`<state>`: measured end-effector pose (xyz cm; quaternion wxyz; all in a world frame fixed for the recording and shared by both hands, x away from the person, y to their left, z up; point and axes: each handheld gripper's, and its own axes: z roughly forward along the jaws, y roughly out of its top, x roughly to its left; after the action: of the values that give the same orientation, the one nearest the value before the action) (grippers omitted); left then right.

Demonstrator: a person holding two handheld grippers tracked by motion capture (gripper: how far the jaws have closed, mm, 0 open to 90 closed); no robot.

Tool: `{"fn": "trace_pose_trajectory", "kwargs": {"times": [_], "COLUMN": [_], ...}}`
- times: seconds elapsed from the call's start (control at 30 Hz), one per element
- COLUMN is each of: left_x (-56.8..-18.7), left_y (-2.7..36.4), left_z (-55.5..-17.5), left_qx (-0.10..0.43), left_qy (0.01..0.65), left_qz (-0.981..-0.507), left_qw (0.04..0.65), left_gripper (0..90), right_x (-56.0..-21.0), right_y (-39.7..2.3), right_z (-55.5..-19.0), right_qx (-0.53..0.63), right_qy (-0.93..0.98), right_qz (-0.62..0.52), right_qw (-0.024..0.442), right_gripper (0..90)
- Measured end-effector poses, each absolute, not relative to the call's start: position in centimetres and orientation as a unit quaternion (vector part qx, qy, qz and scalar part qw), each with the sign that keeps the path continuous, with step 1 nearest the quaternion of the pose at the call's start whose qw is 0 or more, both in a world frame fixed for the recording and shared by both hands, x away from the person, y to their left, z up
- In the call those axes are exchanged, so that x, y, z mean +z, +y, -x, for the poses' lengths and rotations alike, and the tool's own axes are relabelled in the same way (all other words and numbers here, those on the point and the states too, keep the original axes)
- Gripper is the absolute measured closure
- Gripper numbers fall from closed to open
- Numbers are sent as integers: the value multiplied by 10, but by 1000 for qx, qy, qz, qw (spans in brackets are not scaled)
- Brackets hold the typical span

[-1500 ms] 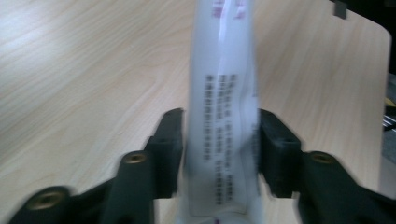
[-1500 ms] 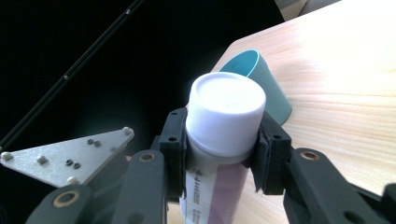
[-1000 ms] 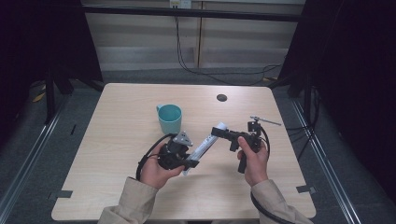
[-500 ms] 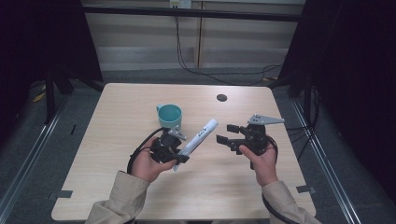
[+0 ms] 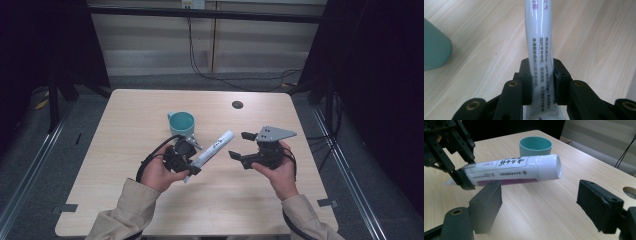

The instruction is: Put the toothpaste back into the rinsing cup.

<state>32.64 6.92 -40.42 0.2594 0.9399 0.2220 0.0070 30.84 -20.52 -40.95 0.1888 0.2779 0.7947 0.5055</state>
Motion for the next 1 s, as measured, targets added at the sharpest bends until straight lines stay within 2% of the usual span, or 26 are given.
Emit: {"fn": "trace_pose_trajectory", "kwargs": {"times": [0.6, 1.0], "left_x": [-400, -400], "left_y": [54, 54], "left_z": [-328, -328], "left_qx": [-11, -15], "left_qy": [209, 210], "left_qz": [-950, -951], "left_qw": [231, 225], "left_gripper": [733, 732], "right_x": [-413, -411], "right_y": [-188, -190], "right_z": [-307, -307], "right_qx": [472, 476], "right_qy": [821, 819], "right_qz": [-206, -203], "right_qw": [247, 248], "right_gripper": [180, 169]}}
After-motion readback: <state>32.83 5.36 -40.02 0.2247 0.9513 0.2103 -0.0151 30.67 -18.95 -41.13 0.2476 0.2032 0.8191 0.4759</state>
